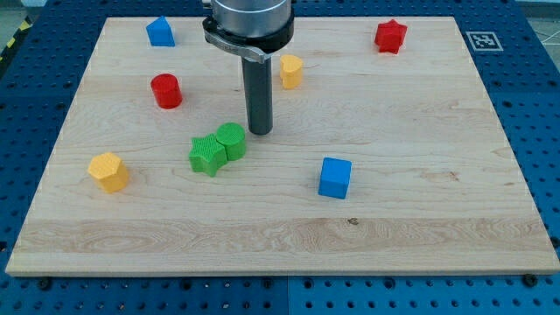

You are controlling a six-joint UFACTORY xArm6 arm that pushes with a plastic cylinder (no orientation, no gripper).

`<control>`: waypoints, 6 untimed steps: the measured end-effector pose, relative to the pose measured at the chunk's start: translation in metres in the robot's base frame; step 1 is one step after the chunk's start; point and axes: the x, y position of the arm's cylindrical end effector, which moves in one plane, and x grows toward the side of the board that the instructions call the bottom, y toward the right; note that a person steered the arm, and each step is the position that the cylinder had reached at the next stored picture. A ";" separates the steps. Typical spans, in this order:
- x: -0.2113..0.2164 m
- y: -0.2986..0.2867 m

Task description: Slide the yellow heart towards top center

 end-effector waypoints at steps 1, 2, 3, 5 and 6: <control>0.000 -0.004; -0.003 -0.031; -0.010 -0.040; -0.056 -0.008; -0.071 0.008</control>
